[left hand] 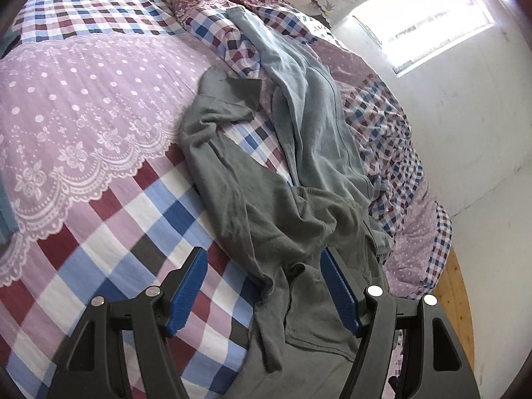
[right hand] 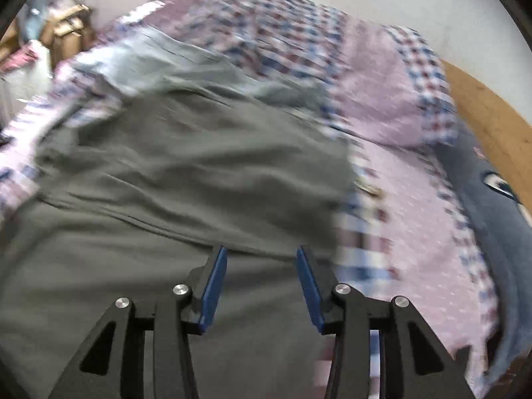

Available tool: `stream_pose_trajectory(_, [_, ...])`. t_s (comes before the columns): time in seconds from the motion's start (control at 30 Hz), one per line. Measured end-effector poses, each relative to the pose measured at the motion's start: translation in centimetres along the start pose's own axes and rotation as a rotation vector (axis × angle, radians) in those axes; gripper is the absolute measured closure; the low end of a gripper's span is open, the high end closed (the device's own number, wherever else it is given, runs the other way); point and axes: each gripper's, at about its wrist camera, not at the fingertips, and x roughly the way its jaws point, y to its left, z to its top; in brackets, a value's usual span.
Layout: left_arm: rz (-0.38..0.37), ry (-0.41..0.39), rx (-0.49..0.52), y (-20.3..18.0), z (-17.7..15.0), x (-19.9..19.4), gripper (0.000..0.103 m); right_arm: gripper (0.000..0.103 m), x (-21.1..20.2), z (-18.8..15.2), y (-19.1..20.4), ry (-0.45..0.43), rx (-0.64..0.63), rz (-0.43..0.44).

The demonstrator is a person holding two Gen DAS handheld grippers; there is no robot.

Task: Fold clothes

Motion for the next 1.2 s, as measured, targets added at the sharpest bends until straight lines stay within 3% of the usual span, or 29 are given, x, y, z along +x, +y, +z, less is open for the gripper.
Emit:
stream_pose_trajectory(0.13, [-0.019,-0.005,-0.070,1.3,1.2,-0.8,0.029,0.055,0.0,3.2,7.4,-0.030,-0.084,0.182])
stream_pose_trajectory(0.33, [-0.026,-0.025,-0.139,3.2,3.2,-2.6,0.029,0.055,-0.1,8.1,17.9,-0.056,-0.217,0.388])
stream_pose_trajectory(0.53, [0.021,-0.038,-0.130,4.8,4.9,-3.9,0.029,0.054,3.8,13.3,25.1,-0.001,-0.187,0.570])
stream_pose_trajectory(0.73, [0.016,-0.042,-0.196,7.6,6.0,-4.6,0.029,0.054,10.4,15.3,31.8,0.086,-0.273,0.584])
stream_pose_trajectory(0.87, [-0.003,-0.033,-0.227,8.5,6.3,-4.7,0.029,0.055,12.7,16.0,33.9,0.091,-0.305,0.577])
stream_pose_trajectory(0.93, [-0.012,-0.029,-0.238,8.6,6.2,-4.6,0.029,0.064,13.8,16.2,34.8,0.103,-0.319,0.562])
stream_pose_trajectory(1.07, [-0.034,-0.017,-0.250,8.5,6.2,-4.4,0.029,0.066,15.9,16.1,36.3,0.146,-0.337,0.521])
stream_pose_trajectory(1.1, [-0.035,-0.015,-0.253,8.5,6.2,-4.4,0.029,0.074,16.2,16.0,36.4,0.152,-0.332,0.526])
stream_pose_trajectory(1.13, [-0.037,-0.013,-0.255,8.6,6.2,-4.4,0.029,0.097,16.3,15.9,36.5,0.151,-0.335,0.538])
stream_pose_trajectory(1.2, [-0.039,-0.008,-0.260,8.7,6.2,-4.4,0.029,0.102,15.0,15.6,37.1,0.100,-0.385,0.551])
